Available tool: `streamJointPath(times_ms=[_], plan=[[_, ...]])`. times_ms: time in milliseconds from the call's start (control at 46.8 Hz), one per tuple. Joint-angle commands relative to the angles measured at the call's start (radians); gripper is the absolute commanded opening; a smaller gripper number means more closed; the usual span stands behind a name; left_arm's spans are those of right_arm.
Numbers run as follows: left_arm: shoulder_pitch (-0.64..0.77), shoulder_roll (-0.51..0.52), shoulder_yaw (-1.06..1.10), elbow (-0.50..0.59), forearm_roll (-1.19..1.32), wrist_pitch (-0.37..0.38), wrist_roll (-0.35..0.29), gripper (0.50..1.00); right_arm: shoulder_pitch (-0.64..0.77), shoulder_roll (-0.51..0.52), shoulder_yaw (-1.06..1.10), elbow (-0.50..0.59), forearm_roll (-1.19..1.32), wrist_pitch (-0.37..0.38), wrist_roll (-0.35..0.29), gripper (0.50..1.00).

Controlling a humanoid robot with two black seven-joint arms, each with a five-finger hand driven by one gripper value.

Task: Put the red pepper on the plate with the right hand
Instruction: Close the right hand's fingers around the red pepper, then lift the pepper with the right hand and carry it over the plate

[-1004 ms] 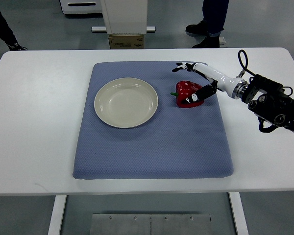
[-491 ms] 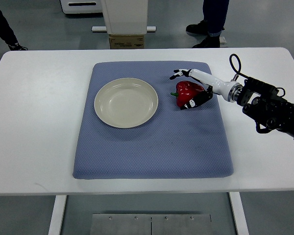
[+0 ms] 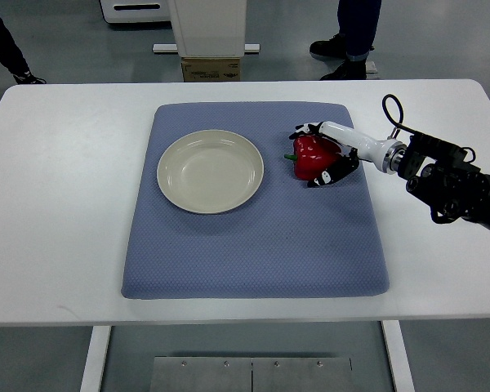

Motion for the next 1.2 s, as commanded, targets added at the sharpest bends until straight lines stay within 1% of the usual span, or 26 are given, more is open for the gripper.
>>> streamJointPath(times_ms=[0,43,107,192,256,491,598,748,1175], plan=[[0.000,0.000,0.000,0.000,0.000,0.000,0.000,1.000,0.000,0.000,-0.007,0.000,0.000,-0.004,0.000,0.866],[0.000,0.000,0.000,0.000,0.000,0.000,0.000,1.000,0.000,0.001,-0.010,-0.001,0.000,-0.007,0.000,0.816],[0.001,0.000,0.000,0.000,0.000,0.000,0.000,1.000,0.002,0.000,-0.014,-0.001,0.000,-0.007,0.000,0.715],[0.000,0.000,0.000,0.000,0.000,0.000,0.000,1.000,0.008,0.000,-0.014,-0.001,0.000,-0.007,-0.005,0.609],[0.000,0.000,0.000,0.000,0.000,0.000,0.000,1.000,0.008,0.001,-0.014,-0.001,0.000,-0.007,-0.015,0.500],[0.000,0.000,0.000,0.000,0.000,0.000,0.000,1.000,0.023,0.001,-0.013,0.000,0.002,-0.004,-0.038,0.500],[0.000,0.000,0.000,0.000,0.000,0.000,0.000,1.000,0.042,0.003,-0.002,0.000,0.006,-0.005,-0.061,0.500],[0.000,0.000,-0.001,0.000,0.000,0.000,0.000,1.000,0.072,0.005,0.032,0.002,0.015,-0.002,-0.069,0.500],[0.000,0.000,0.000,0.000,0.000,0.000,0.000,1.000,0.157,0.126,0.053,0.000,0.017,-0.002,-0.129,0.500]])
